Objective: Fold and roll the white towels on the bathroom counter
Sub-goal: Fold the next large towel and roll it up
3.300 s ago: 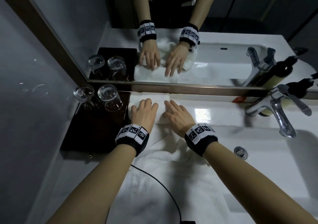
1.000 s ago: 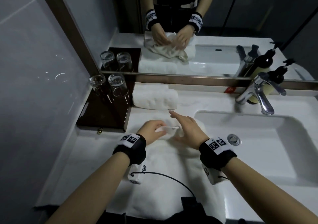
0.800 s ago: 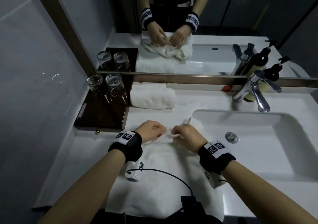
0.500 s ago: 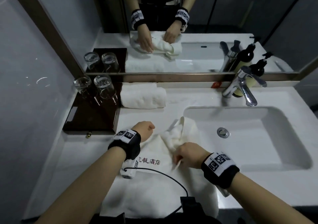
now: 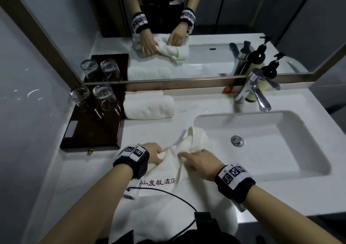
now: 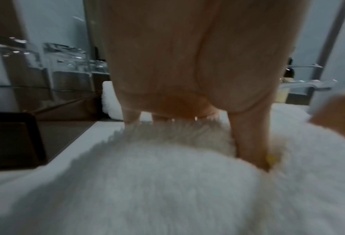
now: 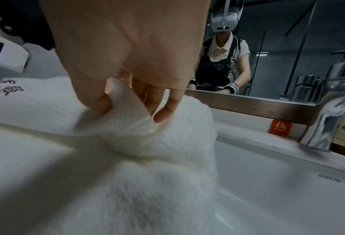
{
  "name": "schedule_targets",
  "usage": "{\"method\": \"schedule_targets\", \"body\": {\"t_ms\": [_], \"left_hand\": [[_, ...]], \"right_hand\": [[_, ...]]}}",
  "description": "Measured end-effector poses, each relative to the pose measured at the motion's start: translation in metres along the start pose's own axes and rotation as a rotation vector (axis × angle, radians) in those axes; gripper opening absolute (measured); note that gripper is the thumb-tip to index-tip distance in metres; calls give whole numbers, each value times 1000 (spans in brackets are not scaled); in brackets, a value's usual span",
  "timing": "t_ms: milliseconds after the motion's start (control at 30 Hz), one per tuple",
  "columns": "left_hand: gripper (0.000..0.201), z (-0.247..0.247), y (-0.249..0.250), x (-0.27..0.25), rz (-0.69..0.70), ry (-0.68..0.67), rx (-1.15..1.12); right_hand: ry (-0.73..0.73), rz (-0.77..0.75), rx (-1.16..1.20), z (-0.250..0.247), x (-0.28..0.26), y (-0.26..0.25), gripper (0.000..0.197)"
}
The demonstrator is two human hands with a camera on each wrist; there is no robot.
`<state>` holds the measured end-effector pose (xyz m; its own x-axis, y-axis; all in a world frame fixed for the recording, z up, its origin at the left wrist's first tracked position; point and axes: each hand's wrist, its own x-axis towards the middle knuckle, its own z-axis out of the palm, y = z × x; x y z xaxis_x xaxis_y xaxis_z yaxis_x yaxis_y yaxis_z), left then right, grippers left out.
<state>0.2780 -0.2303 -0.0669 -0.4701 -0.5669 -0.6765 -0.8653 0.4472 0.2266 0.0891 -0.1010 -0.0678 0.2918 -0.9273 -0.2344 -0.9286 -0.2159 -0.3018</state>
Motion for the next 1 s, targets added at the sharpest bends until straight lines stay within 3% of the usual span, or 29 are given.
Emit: {"method": "schedule_targets", "body": {"t_ms": [100, 267, 367, 433, 567, 667, 867, 1000], "left_hand": [[43, -6, -10, -4, -15, 143, -211], [46, -14, -26, -10, -173, 311, -398], [22, -14, -34, -15, -114, 377, -540], [22, -16, -34, -19, -43, 352, -636], [30, -20, -23, -26, -12, 166, -810], [12, -12, -16, -28, -18, 92, -813], [57, 7, 3, -25, -16, 15, -677], [62, 7, 8, -24, -4, -16, -615]], "right_hand": [[71, -41, -42, -11, 7, -5, 14], [77, -79, -64, -24, 18, -7, 14], [182, -167, -95, -27, 25, -13, 12], [174, -193, -117, -26, 32, -17, 12], [-44, -104, -140, -14, 44, -20, 23], [-64, -24, 26, -8, 43, -20, 19], [-74, 82, 170, -7, 35, -24, 13], [-41, 156, 252, -11, 33, -21, 19]]}}
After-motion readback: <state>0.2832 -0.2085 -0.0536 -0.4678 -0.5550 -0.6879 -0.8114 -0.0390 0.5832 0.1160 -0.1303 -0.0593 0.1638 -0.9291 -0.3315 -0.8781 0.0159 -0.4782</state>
